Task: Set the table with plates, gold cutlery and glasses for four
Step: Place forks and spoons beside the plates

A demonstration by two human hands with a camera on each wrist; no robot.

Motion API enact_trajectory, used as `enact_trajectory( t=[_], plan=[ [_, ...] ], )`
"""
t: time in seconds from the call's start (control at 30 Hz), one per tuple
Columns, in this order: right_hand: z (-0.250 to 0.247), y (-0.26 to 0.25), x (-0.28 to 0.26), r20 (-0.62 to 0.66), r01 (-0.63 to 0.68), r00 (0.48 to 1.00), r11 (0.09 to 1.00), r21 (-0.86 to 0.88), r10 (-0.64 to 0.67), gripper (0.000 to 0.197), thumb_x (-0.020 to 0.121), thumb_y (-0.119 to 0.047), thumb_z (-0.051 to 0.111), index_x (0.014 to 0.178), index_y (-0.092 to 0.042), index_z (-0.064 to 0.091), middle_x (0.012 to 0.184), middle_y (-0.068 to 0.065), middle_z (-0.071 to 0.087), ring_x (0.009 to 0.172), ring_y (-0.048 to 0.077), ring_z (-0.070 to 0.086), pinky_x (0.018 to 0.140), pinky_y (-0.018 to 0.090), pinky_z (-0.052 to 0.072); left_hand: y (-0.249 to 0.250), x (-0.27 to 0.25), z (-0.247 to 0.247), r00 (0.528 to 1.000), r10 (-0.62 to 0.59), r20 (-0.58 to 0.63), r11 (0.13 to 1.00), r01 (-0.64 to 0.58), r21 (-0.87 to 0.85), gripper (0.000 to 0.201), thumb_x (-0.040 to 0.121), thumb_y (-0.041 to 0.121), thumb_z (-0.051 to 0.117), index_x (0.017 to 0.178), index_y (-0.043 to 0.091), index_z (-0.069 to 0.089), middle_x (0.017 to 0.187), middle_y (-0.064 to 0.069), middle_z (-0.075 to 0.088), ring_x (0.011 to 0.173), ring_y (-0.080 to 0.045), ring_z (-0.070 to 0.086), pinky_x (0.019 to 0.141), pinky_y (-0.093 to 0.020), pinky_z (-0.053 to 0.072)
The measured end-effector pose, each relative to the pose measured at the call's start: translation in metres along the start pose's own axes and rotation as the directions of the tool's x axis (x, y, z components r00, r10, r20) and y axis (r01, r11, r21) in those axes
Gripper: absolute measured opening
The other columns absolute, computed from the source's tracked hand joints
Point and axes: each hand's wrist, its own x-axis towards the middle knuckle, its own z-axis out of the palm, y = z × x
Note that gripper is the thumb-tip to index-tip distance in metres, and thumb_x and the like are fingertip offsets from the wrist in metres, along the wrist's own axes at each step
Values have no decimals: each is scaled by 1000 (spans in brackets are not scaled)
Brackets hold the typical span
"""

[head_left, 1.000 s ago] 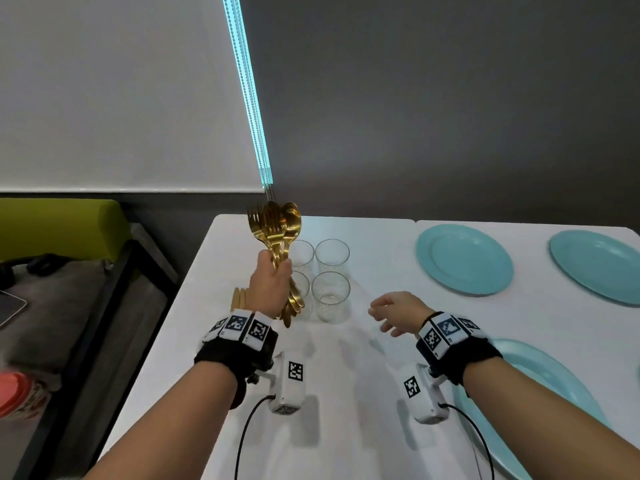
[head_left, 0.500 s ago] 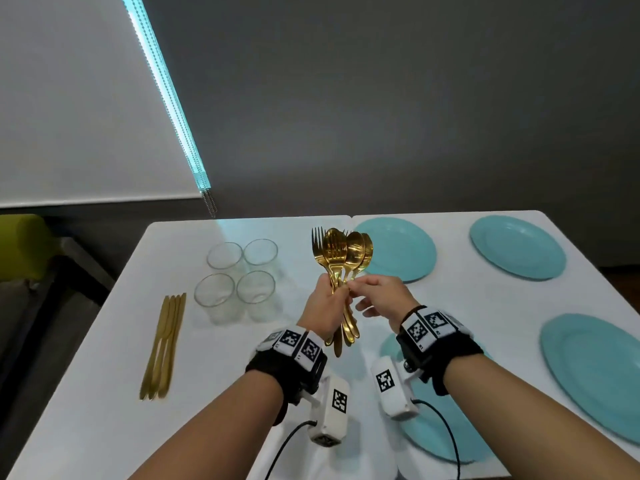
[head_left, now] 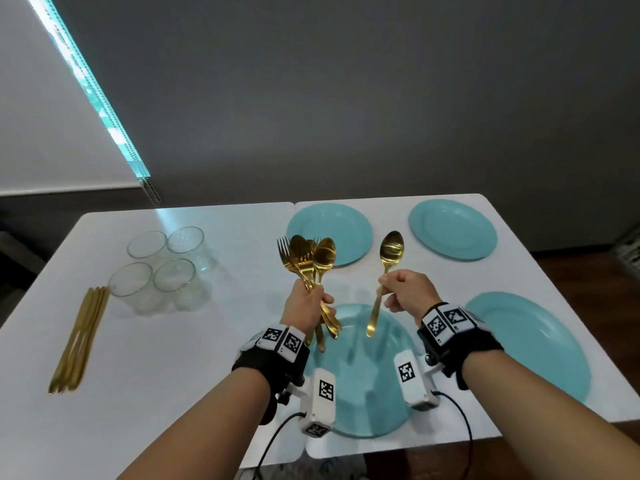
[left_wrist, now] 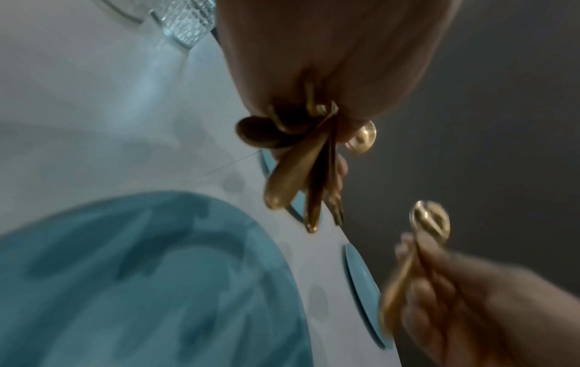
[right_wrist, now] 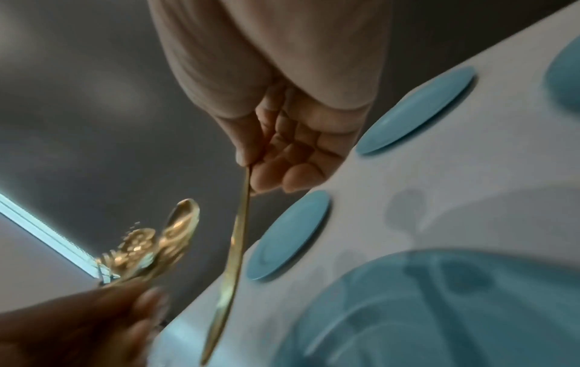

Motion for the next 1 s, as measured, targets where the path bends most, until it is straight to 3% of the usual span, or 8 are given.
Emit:
enact_trajectory(
  t=[0.1,0.27,0.47,0.6,0.67,0.73,0.83,1.0],
  plan=[
    [-38,34,4,-4,-92,996,965,-245,94,19,93,-14,57,74,-11,60,76,8,63,51,16,52,52,24,46,-9,-3,13,999,-33,21,999,33,-5,7,97,9,39,92,11,42,77,-5,59,56,-18,58,41,-21,48],
    [-64,83,0,-4,-221,965,805,-551,263,26,92,-17,57,67,-11,58,61,5,57,49,16,52,49,22,45,-21,-6,32,998,-38,48,999,39,-6,8,97,8,40,92,10,46,76,-4,59,56,-16,55,50,-25,49],
    [-57,109,3,1,-213,963,758,-616,270,32,92,-17,55,61,-21,48,60,-3,53,49,9,50,45,17,41,-35,-8,38,999,-48,16,999,48,2,15,97,9,42,85,16,47,78,-3,59,57,-15,57,46,-20,49],
    [-47,108,8,-48,-212,965,661,-720,256,24,87,-21,57,64,-14,58,70,5,61,73,23,66,69,25,54,-38,-8,39,999,-45,0,999,45,3,12,97,9,42,88,14,47,77,-3,59,57,-15,57,48,-20,50],
    [-46,107,11,-62,-207,967,618,-758,249,27,85,-24,57,61,-11,58,66,4,60,70,23,65,59,22,50,-37,-7,40,999,-41,-13,999,41,7,13,97,10,42,87,16,47,78,-3,60,58,-15,58,50,-22,50],
    [-45,104,10,-59,-188,971,585,-789,232,30,85,-25,58,58,-11,53,68,4,57,66,21,56,47,20,38,-37,-5,40,999,-38,-24,999,38,8,15,97,11,42,85,17,47,78,-3,60,59,-15,58,52,-23,50],
    [-45,103,8,-81,-184,975,554,-812,205,27,85,-22,59,62,-11,51,70,3,55,66,21,53,54,21,40,-35,-2,44,999,-41,-29,999,41,5,12,97,12,42,87,16,48,79,-4,61,60,-16,59,55,-25,51],
    [-43,104,9,-104,-189,978,554,-811,181,30,84,-20,62,58,-14,48,61,0,50,63,20,53,55,22,42,-36,-1,48,998,-44,-39,999,44,-7,7,97,13,43,92,14,48,80,-4,62,61,-18,60,58,-27,52]
  ],
)
